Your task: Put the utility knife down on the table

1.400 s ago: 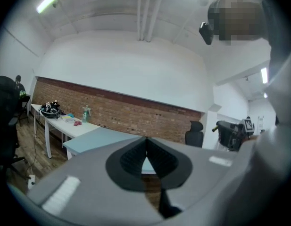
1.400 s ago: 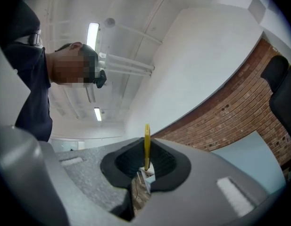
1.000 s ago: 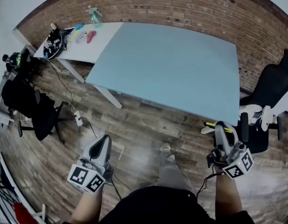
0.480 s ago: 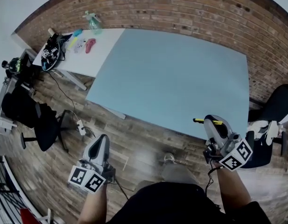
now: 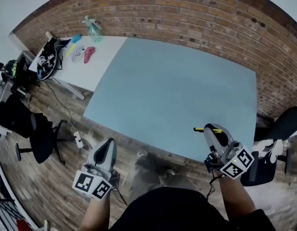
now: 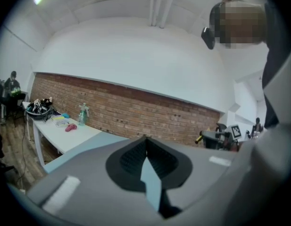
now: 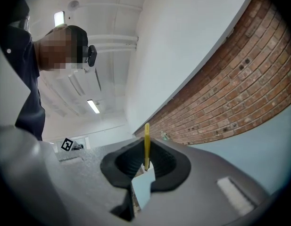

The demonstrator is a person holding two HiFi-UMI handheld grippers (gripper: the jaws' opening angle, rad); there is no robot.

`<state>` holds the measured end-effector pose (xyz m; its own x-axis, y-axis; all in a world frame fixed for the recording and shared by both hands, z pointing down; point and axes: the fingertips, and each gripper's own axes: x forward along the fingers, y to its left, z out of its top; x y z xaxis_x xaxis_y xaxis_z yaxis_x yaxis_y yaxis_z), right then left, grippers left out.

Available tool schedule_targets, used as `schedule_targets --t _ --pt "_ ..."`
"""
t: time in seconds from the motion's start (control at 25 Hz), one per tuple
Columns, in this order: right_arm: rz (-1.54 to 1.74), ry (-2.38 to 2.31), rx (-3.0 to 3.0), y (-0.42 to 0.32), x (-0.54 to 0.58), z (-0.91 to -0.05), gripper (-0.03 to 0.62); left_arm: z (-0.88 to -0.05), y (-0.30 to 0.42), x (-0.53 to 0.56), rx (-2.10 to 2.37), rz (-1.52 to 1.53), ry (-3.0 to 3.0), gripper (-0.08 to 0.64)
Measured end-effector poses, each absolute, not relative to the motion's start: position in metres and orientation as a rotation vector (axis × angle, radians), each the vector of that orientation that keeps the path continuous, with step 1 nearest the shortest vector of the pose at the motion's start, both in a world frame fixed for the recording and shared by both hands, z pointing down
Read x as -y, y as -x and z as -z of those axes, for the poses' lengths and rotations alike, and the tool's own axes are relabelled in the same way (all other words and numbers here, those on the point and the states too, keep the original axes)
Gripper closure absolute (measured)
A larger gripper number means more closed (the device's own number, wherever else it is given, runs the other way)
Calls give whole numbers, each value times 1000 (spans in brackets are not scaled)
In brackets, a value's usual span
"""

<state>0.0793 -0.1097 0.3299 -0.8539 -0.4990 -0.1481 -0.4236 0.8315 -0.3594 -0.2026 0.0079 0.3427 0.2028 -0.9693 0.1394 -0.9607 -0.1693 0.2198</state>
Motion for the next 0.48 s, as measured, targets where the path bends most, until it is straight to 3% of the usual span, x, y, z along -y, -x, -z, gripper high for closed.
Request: schedule_targets --t 0.48 --pt "538 1081 -2615 -50 181 -335 566 -336 247 127 1554 -41 -2487 571"
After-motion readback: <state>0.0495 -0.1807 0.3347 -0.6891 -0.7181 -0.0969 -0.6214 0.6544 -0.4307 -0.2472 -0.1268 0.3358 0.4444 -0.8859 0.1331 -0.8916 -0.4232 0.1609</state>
